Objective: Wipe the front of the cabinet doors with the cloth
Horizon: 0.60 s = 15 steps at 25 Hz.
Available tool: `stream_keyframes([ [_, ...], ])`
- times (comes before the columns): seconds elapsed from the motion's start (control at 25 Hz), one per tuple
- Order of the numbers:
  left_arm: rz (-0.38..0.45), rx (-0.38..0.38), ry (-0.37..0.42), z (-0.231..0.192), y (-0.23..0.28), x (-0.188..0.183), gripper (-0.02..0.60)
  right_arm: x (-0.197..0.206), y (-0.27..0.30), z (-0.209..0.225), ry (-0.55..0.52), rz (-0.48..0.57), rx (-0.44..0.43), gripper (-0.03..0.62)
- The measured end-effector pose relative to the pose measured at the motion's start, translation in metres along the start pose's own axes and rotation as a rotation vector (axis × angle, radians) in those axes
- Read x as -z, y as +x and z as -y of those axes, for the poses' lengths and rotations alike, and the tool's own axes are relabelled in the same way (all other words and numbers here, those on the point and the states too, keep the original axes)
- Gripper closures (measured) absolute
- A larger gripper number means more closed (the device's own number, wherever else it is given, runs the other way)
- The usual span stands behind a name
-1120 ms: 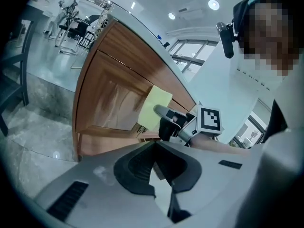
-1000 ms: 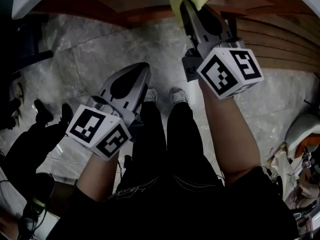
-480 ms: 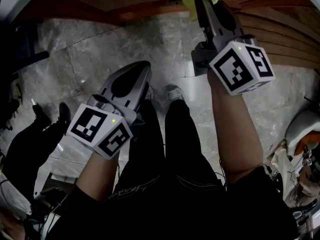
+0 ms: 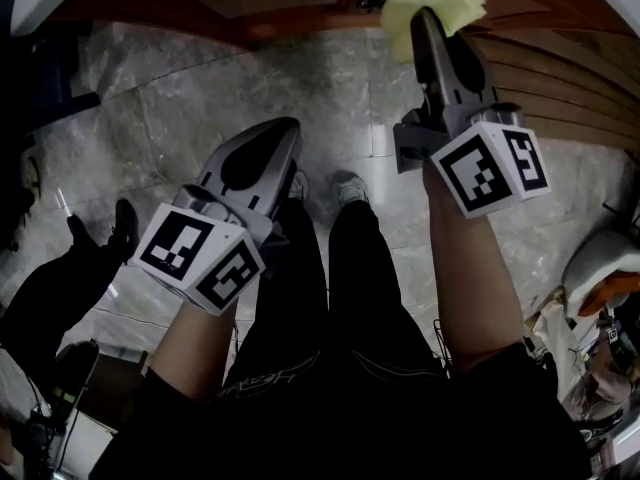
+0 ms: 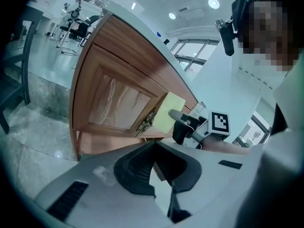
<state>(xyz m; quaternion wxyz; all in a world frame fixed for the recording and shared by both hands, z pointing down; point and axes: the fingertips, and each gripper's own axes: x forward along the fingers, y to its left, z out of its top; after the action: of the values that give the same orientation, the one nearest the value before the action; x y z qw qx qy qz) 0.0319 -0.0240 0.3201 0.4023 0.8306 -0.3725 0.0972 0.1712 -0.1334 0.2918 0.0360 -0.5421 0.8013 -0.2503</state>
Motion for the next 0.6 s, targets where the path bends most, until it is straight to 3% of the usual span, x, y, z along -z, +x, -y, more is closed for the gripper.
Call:
stream_keyframes([
  [0.24,0.024,-0.032,-0.018,-0.029,-0.024,-0.005,0.575,0.029,0.008,-0.04,0.012,-0.011,-0.05,0.553],
  [0.6,0.047,-0.085,-0.088,-0.091,-0.073,-0.011,0.575,0.099,0.05,-0.145,-0.031,-0.129,-0.238,0.553],
])
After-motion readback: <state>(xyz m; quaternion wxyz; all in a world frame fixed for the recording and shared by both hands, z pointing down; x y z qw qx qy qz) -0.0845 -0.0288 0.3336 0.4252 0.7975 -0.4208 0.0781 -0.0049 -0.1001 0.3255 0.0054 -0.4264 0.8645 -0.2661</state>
